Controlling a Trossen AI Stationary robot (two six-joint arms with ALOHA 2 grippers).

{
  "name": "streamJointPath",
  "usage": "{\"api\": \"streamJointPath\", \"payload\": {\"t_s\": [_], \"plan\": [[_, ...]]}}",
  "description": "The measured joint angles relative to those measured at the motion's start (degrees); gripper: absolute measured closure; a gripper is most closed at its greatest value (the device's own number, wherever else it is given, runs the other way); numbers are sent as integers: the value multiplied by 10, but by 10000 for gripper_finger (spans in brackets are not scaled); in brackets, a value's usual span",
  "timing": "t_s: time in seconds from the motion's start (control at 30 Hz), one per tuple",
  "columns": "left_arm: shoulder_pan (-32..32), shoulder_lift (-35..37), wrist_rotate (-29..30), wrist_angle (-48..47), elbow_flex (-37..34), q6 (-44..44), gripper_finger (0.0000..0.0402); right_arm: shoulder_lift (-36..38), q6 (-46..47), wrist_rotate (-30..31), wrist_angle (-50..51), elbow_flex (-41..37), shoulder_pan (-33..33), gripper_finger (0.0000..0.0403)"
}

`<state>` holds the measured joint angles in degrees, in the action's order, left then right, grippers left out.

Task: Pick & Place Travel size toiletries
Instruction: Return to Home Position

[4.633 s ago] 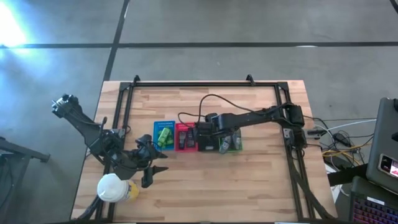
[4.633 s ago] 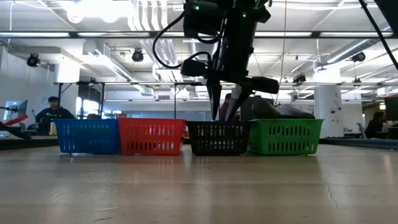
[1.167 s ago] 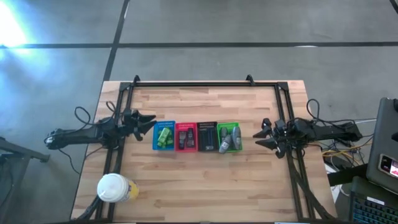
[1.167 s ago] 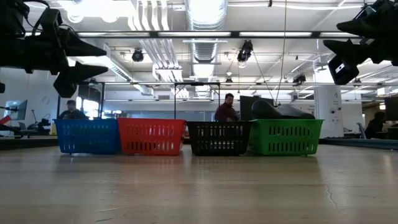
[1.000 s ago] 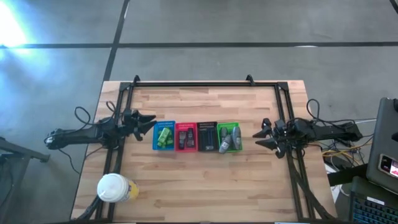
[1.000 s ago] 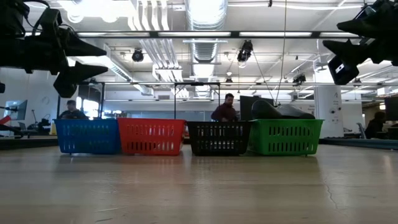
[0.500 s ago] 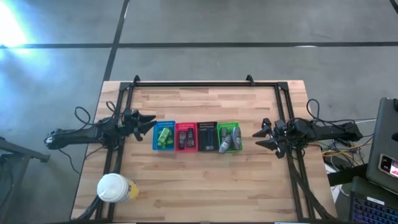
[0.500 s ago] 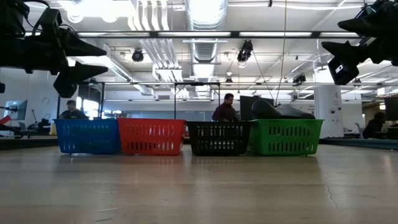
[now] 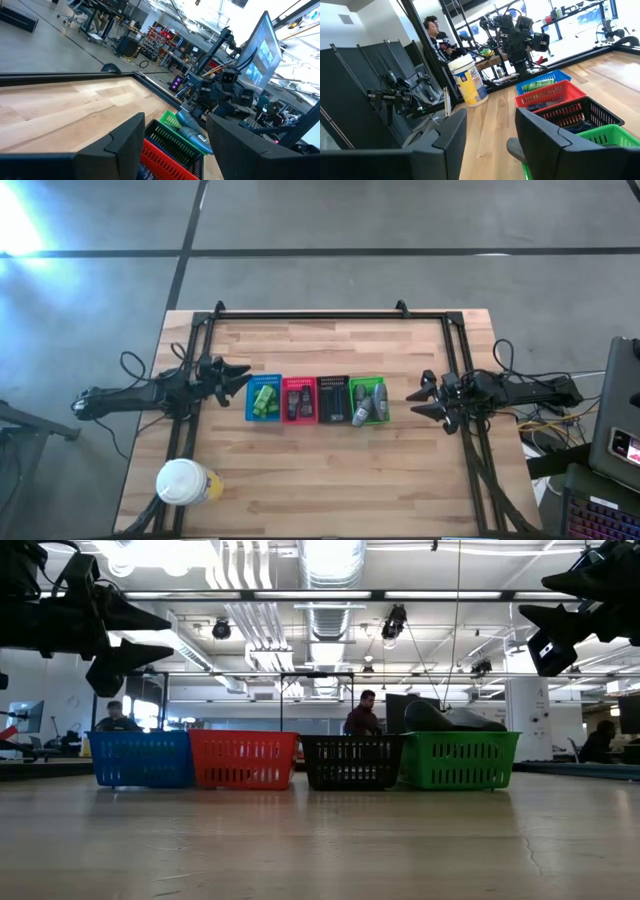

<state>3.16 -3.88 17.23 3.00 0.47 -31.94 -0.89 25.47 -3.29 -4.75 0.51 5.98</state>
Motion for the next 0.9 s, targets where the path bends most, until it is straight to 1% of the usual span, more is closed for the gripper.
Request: {"api": "streamJointPath", "payload": {"t_s": [0.9], "plan": [[0,0,0,-1,0,0,183,0,0,-1,0,0,0,315]]}}
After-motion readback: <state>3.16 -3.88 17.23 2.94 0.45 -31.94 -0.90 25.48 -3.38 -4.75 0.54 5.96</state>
